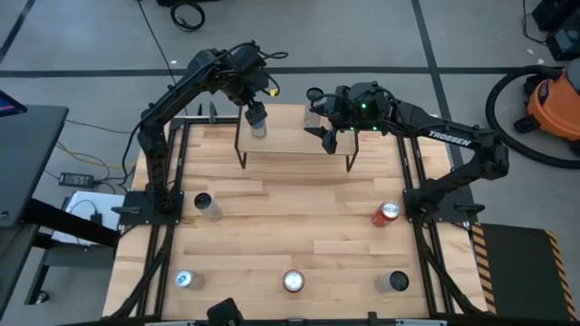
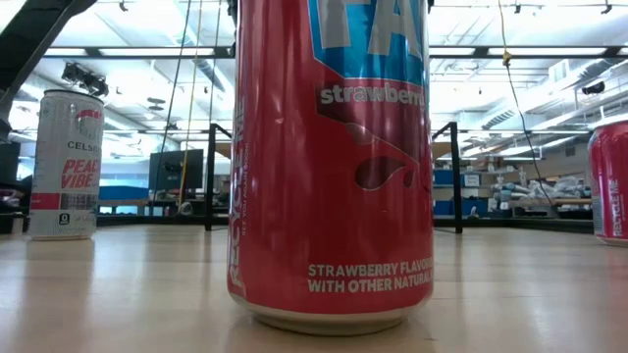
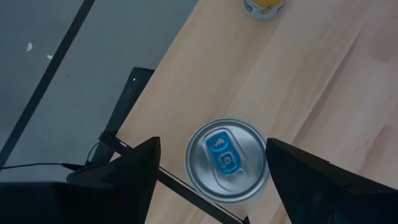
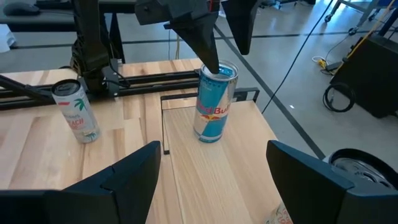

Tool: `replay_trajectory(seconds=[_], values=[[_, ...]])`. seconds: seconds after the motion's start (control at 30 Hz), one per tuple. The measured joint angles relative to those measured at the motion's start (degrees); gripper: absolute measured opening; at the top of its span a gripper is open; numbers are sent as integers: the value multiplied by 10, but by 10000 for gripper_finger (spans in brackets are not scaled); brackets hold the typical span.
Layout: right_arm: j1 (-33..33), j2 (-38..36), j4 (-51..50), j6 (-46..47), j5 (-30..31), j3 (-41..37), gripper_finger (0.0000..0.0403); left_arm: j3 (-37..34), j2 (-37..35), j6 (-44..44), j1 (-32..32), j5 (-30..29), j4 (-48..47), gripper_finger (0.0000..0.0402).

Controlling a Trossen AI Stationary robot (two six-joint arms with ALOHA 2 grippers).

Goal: Place canned beverage on shelf
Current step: Put the top blue soda can on the shelf

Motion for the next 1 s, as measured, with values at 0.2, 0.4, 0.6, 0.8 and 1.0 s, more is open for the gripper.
replay_trajectory(seconds=[0.2, 0.4, 0.6, 0.8, 1.0], values=[[0, 0, 0, 0, 0, 0, 302, 0, 0, 0, 0, 0, 29, 293], [0, 0, 0, 0, 0, 0, 302, 0, 0, 0, 0, 0, 102, 293], [0, 0, 0, 0, 0, 0, 302, 0, 0, 0, 0, 0, 205, 293], [0, 0, 0, 0, 0, 0, 302, 0, 0, 0, 0, 0, 320, 293], [0, 0, -4, 1, 0, 0, 302, 0, 0, 0, 0, 0, 444, 293]])
